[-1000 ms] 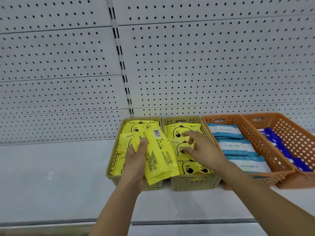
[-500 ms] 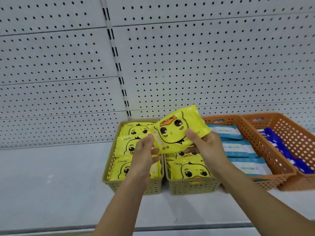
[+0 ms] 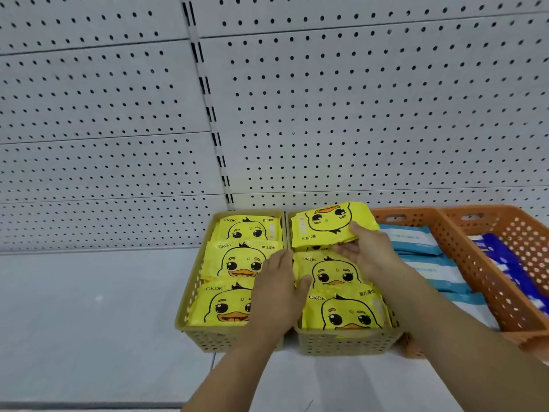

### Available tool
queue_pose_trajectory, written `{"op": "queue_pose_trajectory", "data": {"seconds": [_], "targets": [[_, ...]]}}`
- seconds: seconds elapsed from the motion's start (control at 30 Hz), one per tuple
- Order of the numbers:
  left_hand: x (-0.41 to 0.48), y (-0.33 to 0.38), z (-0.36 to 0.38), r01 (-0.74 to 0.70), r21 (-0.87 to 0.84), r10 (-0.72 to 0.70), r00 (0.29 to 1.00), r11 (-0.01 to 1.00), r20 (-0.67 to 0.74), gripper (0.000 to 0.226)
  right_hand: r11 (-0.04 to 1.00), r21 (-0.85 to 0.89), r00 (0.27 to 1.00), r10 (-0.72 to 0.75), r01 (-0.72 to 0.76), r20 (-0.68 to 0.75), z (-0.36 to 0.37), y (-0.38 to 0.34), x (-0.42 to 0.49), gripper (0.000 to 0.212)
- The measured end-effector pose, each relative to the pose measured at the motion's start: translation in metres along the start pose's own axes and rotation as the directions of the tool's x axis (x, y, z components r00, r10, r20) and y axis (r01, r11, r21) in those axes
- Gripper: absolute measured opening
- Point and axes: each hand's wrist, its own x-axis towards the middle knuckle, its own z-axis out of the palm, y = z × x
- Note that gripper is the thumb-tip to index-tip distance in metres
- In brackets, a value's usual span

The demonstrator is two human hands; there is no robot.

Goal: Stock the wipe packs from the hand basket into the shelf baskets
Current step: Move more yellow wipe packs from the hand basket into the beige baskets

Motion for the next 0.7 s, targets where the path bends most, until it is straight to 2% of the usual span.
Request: {"op": "queue_pose_trajectory", "data": {"seconds": [0.07,0.13,0.2,0.27,0.3,0.33,0.37,0.4,0.43,0.47,0.5,0.53,0.6,0.7], "targets": [[0.001,0.0,0.0,0.001,0.05,-0.001,1.0,0.999,-0.014,0.062,0.994,0.017,0.994,0.11,-0.11,0.003,0.009,0.008,0.016,0.027],[0.0,-0.001,0.0,0.008,0.071,-0.006,1.0,0.997,-0.019,0.061,0.979,-0.059,0.981,0.193,-0.193,-0.002,0.013,0.011,0.023,0.028],[-0.001,-0.002,0.0,0.001,0.066,0.0,1.0,0.998,-0.017,0.061,0.935,-0.291,0.978,0.211,-0.205,-0.012,0.011,0.005,0.022,0.033],[-0.002,-0.002,0.001,0.008,0.059,-0.007,1.0,0.998,-0.011,0.061,0.794,-0.58,0.975,0.224,-0.185,-0.004,0.005,-0.008,0.015,0.041],[-0.001,-0.002,0.002,0.008,0.063,-0.007,1.0,0.998,-0.01,0.061,0.685,-0.715,0.98,0.198,-0.14,-0.002,0.003,-0.014,0.011,0.043],[-0.001,-0.002,0.002,0.008,0.07,-0.007,1.0,0.998,-0.011,0.061,0.544,-0.837,0.994,0.112,-0.05,0.013,0.004,-0.02,0.005,0.042],[-0.001,-0.002,0.003,0.007,0.077,-0.006,1.0,0.997,-0.013,0.062,0.357,-0.931,0.997,-0.044,0.075,0.063,0.006,-0.023,0.003,0.041],[-0.001,-0.002,0.003,0.005,0.081,-0.003,1.0,0.997,-0.016,0.061,0.136,-0.971,0.96,-0.23,0.195,0.16,0.01,-0.023,0.003,0.041],[0.0,-0.002,0.004,0.001,0.076,0.0,1.0,0.997,-0.017,0.061,-0.066,-0.953,0.877,-0.376,0.296,0.298,0.015,-0.019,0.003,0.042],[-0.001,-0.002,0.004,0.0,0.067,0.001,1.0,0.998,-0.017,0.061,-0.203,-0.902,0.79,-0.434,0.382,0.433,0.02,-0.011,0.003,0.04],[-0.001,-0.002,0.004,0.0,0.06,0.001,1.0,0.998,-0.012,0.061,-0.29,-0.849,0.751,-0.398,0.441,0.527,0.022,0.002,0.007,0.041],[-0.002,-0.003,0.004,0.0,0.063,0.001,1.0,0.998,-0.008,0.061,-0.356,-0.808,0.766,-0.29,0.47,0.573,0.022,0.014,0.011,0.046],[-0.002,-0.003,0.005,-0.007,0.091,0.007,1.0,0.996,0.004,0.061,-0.373,-0.785,0.828,-0.074,0.494,0.556,0.012,0.036,0.026,0.057],[-0.002,-0.002,0.004,-0.016,0.086,0.015,1.0,0.996,0.013,0.061,-0.325,-0.804,0.843,-0.034,0.499,0.537,0.003,0.046,0.045,0.064]]}}
